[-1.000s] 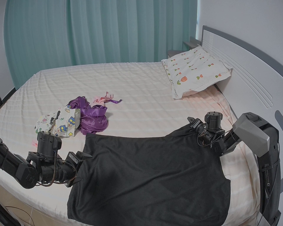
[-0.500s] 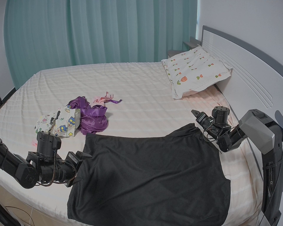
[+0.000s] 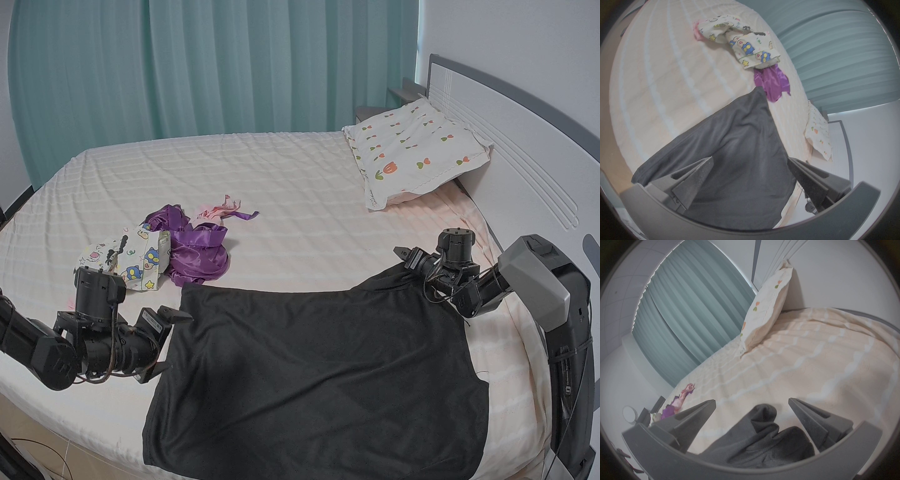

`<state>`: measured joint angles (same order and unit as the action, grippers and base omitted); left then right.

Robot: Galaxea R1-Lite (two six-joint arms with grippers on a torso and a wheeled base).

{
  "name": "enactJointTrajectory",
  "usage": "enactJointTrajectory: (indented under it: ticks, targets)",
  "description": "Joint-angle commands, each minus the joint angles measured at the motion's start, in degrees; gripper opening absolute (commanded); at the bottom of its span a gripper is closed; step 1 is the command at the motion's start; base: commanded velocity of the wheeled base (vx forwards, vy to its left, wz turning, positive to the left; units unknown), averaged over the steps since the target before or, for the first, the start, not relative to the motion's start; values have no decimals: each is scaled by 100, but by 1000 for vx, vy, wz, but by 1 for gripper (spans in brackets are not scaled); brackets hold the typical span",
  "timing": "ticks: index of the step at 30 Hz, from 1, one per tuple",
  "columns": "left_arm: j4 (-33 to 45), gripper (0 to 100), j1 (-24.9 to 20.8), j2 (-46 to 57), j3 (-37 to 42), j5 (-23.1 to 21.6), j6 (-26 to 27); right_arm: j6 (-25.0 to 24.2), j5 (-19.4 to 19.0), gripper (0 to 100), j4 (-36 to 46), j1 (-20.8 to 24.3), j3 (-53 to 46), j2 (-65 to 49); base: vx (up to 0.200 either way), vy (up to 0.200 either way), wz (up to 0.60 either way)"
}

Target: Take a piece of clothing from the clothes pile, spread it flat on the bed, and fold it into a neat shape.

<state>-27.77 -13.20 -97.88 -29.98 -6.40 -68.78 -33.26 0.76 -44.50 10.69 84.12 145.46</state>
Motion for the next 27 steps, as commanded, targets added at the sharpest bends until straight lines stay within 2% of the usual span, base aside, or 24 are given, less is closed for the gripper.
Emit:
enactJointTrajectory:
  ticks: [1,4,11,15,16,22,27]
  targets:
    - [17,100,283,-117,-386,42,128,135,-76,100,257,-23,272,141,0,0,0]
    - [70,100,459,-232,-659,34,207,144,-207,100,354,-41,448,211,0,0,0]
    - [70,100,468,-926,-1265,78,207,232,-330,100,521,65,782,431,0,0,0]
    - [70,100,494,-1383,-1696,315,233,381,-339,100,679,82,861,457,0,0,0]
    - [79,100,538,-1524,-1845,376,277,381,-339,0,714,91,843,448,0,0,0]
    - [158,100,635,-2104,-2197,411,444,381,-339,0,723,47,755,237,0,0,0]
    - [158,100,661,-2262,-2329,411,453,276,-515,0,670,-32,571,-53,0,0,0]
